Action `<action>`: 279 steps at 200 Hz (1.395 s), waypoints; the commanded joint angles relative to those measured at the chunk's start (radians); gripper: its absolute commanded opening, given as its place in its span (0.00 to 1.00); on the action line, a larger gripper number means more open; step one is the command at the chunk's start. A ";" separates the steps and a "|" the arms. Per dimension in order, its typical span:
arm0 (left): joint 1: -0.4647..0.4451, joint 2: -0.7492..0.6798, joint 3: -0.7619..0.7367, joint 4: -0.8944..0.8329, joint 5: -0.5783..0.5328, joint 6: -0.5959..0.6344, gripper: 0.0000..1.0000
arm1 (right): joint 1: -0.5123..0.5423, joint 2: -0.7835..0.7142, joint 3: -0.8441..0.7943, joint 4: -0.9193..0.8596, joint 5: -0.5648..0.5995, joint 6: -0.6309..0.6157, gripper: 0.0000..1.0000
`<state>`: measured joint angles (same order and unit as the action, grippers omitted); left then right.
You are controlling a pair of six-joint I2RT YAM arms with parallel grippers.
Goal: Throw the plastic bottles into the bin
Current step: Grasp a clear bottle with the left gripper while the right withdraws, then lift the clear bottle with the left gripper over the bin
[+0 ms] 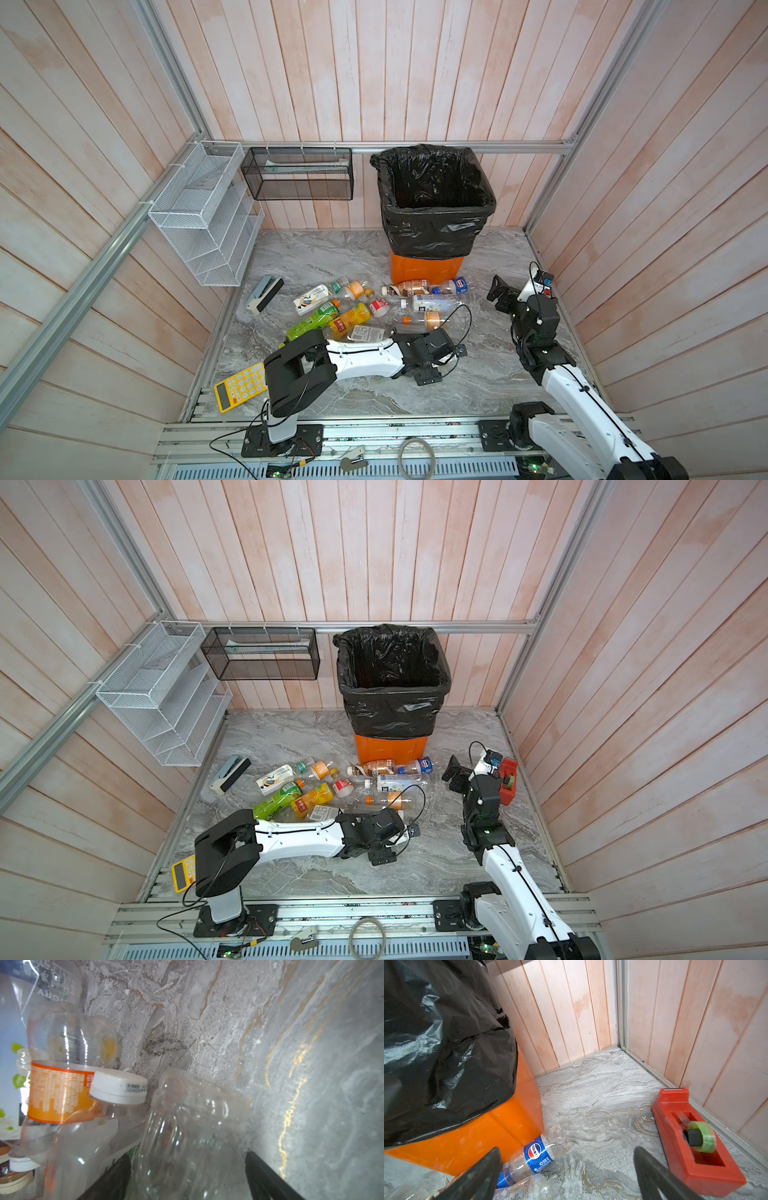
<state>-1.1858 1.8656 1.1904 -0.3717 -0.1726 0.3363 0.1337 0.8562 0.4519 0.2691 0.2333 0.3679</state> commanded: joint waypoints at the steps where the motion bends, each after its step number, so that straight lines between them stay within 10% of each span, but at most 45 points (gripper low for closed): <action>1: 0.000 0.025 0.032 -0.018 0.046 0.006 0.84 | -0.009 0.003 -0.011 0.022 -0.011 0.009 0.99; 155: -0.001 0.073 0.064 -0.031 0.169 -0.004 0.55 | -0.025 -0.017 -0.031 0.019 0.001 0.013 0.99; 234: 0.036 -0.272 -0.078 0.263 0.277 -0.112 0.45 | -0.034 -0.054 -0.049 0.006 0.025 0.012 0.99; 279: 0.064 -0.552 -0.143 0.518 0.110 0.019 0.45 | -0.035 -0.074 -0.061 0.007 0.022 0.025 0.99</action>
<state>-1.1332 1.4204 1.0760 -0.0582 0.0338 0.2710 0.1043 0.7986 0.4057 0.2718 0.2428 0.3752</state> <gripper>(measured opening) 0.528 0.991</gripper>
